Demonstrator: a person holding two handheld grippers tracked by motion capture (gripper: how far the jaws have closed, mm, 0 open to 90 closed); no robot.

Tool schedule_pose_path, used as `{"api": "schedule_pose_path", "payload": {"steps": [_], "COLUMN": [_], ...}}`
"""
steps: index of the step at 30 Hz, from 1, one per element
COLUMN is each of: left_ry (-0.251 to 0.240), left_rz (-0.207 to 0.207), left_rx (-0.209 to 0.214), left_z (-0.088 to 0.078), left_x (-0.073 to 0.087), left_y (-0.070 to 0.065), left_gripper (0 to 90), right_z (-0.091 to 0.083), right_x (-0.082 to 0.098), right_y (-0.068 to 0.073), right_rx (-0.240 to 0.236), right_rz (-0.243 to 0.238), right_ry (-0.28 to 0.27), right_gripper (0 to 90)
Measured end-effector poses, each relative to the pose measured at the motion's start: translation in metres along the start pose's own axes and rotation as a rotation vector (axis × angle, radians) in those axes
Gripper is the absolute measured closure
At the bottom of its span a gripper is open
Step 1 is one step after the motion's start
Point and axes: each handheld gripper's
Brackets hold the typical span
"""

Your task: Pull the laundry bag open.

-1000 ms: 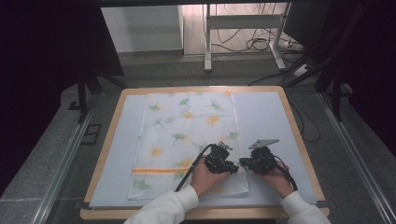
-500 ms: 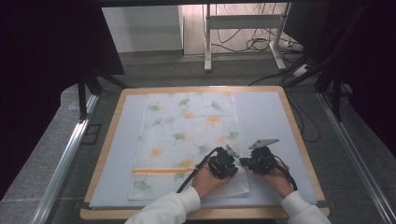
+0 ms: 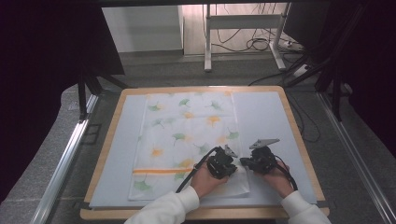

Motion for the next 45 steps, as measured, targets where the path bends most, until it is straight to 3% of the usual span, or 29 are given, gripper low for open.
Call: {"api": "schedule_pose_path", "payload": {"steps": [2, 6, 7, 9, 11, 14, 17, 24, 27, 30, 35, 40, 41, 45], "left_ry": [0.003, 0.001, 0.001, 0.019, 0.020, 0.021, 0.012, 0.018, 0.024, 0.025, 0.014, 0.013, 0.014, 0.015], "left_rz": [-0.026, -0.029, -0.014, 0.000, 0.029, 0.032, 0.009, -0.012, -0.058, -0.076, -0.084, -0.088, -0.087, -0.091], "left_rx": [0.031, 0.038, 0.025, 0.042, 0.015, 0.020, 0.050, 0.069, 0.080, 0.089, 0.093, 0.101, 0.098, 0.092], "left_z": [0.000, 0.001, 0.002, 0.005, 0.005, 0.004, 0.003, 0.002, 0.001, 0.000, 0.000, 0.000, 0.000, -0.001], "left_x": [-0.001, -0.003, -0.003, -0.003, -0.003, -0.003, -0.002, -0.003, -0.004, -0.003, -0.001, -0.001, -0.001, -0.001], "left_y": [0.003, 0.003, 0.002, -0.001, -0.005, -0.003, 0.001, 0.004, 0.009, 0.012, 0.012, 0.013, 0.012, 0.011], "left_gripper": [80.8, 77.8, 78.1, 83.2, 84.2, 88.6, 90.0, 90.0, 90.0, 90.0, 90.0, 90.0, 90.0, 90.0], "right_z": [0.000, 0.000, 0.000, 0.000, 0.000, 0.000, 0.000, 0.000, 0.000, 0.000, -0.003, -0.015, -0.017, -0.011], "right_x": [0.000, 0.000, 0.000, 0.000, 0.000, 0.000, 0.000, 0.000, 0.000, 0.001, 0.001, 0.003, 0.005, 0.008], "right_y": [0.000, 0.000, 0.000, 0.000, 0.000, 0.000, 0.000, 0.000, 0.000, 0.000, 0.002, 0.013, 0.019, 0.021], "right_rx": [0.000, 0.000, 0.000, 0.001, 0.001, 0.001, 0.001, 0.000, 0.002, 0.003, 0.026, -0.006, -0.015, -0.010], "right_rz": [0.001, 0.001, 0.001, 0.001, 0.000, 0.000, 0.000, 0.001, 0.001, -0.003, -0.015, -0.011, -0.016, 0.003], "right_ry": [0.000, 0.000, 0.000, 0.000, 0.001, 0.000, 0.000, -0.001, -0.002, -0.004, -0.008, -0.018, -0.002, 0.033], "right_gripper": [89.3, 89.3, 89.3, 89.3, 89.3, 89.3, 89.3, 89.3, 89.3, 89.4, 89.3, 89.3, 89.4, 89.5]}}
Point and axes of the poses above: each handheld gripper's, and its own axes: z roughly forward along the jaws, x roughly out of its underside, y roughly to its left, and after that the axes turned 5 degrees about x, right-handed
